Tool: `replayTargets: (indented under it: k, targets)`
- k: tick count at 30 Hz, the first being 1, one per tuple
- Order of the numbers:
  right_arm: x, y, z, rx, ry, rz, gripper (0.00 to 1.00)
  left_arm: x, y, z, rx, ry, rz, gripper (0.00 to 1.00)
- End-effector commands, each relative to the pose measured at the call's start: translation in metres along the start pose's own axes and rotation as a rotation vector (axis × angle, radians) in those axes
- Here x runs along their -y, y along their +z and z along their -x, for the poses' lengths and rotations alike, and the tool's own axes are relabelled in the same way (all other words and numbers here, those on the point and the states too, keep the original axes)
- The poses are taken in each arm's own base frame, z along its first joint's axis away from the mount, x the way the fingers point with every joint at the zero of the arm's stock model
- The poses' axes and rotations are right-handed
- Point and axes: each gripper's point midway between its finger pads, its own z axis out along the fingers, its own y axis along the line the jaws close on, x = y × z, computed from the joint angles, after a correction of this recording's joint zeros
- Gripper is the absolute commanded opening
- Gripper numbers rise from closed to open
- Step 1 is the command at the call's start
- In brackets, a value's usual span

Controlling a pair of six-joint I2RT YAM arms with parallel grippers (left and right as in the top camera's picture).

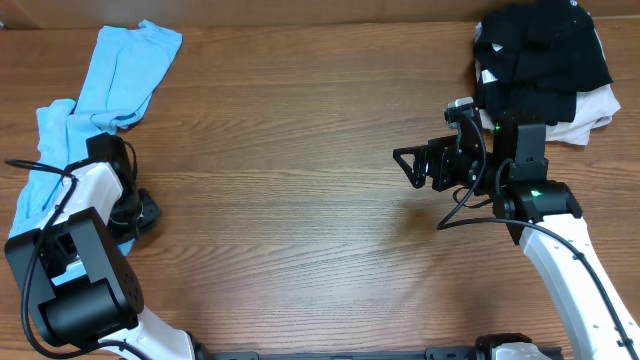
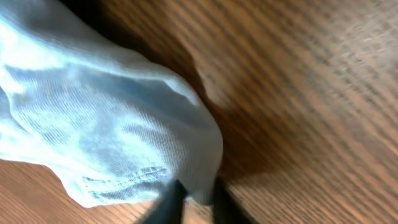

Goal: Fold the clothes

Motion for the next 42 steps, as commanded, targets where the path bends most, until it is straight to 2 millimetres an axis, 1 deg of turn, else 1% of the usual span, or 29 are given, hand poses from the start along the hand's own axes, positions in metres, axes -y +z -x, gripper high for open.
replayTargets:
  k: [1, 3, 5, 7, 9, 12, 13, 14, 17, 19, 20, 21, 23, 27, 30, 32, 34, 36, 38, 40, 41, 42]
  targets:
    - [-0.002, -0.004, 0.011, 0.027, -0.020, -0.006, 0.89, 0.004, 0.006, -0.005, -0.029, 0.004, -0.016, 0.04]
    - [-0.002, -0.004, 0.012, 0.028, -0.020, -0.006, 0.86, 0.020, -0.001, -0.003, -0.038, 0.016, -0.094, 0.04]
    - [-0.002, -0.004, 0.012, 0.028, -0.020, -0.005, 0.82, 0.040, -0.018, 0.002, -0.039, 0.080, -0.193, 0.04]
    - [-0.002, -0.004, 0.012, 0.028, -0.020, -0.005, 0.79, 0.061, -0.045, 0.011, -0.008, 0.155, -0.265, 0.04]
    - [-0.002, -0.004, 0.012, 0.028, -0.016, -0.005, 0.76, 0.079, -0.077, 0.022, 0.042, 0.218, -0.302, 0.04]
    - [-0.002, -0.004, 0.012, 0.029, -0.015, -0.005, 0.73, 0.109, -0.138, 0.037, 0.152, 0.321, -0.348, 0.04]
    - [-0.002, -0.004, 0.012, 0.031, -0.009, -0.005, 0.73, 0.122, -0.163, 0.040, 0.197, 0.359, -0.380, 0.04]
    - [-0.002, -0.004, 0.013, 0.035, 0.004, -0.004, 0.73, 0.131, -0.182, 0.041, 0.230, 0.382, -0.408, 0.04]
    - [-0.003, -0.004, 0.017, 0.050, 0.047, -0.001, 0.73, 0.164, -0.259, 0.042, 0.370, 0.458, -0.521, 0.04]
    - [-0.004, -0.005, 0.020, 0.060, 0.064, 0.007, 0.73, 0.177, -0.300, 0.039, 0.450, 0.492, -0.581, 0.04]
    - [-0.007, -0.005, 0.022, 0.066, 0.056, 0.026, 0.73, 0.185, -0.333, 0.034, 0.516, 0.518, -0.626, 0.04]
    - [-0.009, -0.005, 0.023, 0.070, 0.052, 0.036, 0.73, 0.189, -0.350, 0.031, 0.552, 0.531, -0.647, 0.04]
    - [-0.013, -0.005, 0.027, 0.085, 0.037, 0.059, 0.73, 0.194, -0.392, 0.023, 0.639, 0.554, -0.702, 0.04]
    - [-0.022, -0.004, 0.034, 0.107, 0.004, 0.084, 0.73, 0.198, -0.457, 0.000, 0.773, 0.601, -0.813, 0.04]
    - [-0.029, -0.002, 0.037, 0.119, -0.019, 0.099, 0.73, 0.197, -0.493, -0.015, 0.850, 0.620, -0.878, 0.04]
    - [-0.034, -0.001, 0.039, 0.127, -0.035, 0.110, 0.73, 0.196, -0.511, -0.025, 0.890, 0.634, -0.912, 0.04]
    - [-0.036, 0.000, 0.041, 0.135, -0.049, 0.116, 0.73, 0.196, -0.524, -0.033, 0.916, 0.646, -0.937, 0.04]
    - [-0.038, 0.000, 0.044, 0.147, -0.061, 0.121, 0.74, 0.196, -0.532, -0.040, 0.932, 0.657, -0.955, 0.04]
    - [-0.043, 0.001, 0.046, 0.157, -0.075, 0.135, 0.74, 0.198, -0.535, -0.045, 0.936, 0.666, -0.963, 0.04]
    - [-0.052, 0.003, 0.047, 0.160, -0.096, 0.172, 0.75, 0.200, -0.535, -0.047, 0.929, 0.668, -0.969, 0.04]
    - [-0.057, 0.005, 0.048, 0.160, -0.106, 0.189, 0.78, 0.201, -0.534, -0.048, 0.923, 0.666, -0.972, 0.04]
    - [-0.062, 0.007, 0.047, 0.158, -0.115, 0.202, 0.79, 0.202, -0.534, -0.049, 0.917, 0.665, -0.974, 0.04]
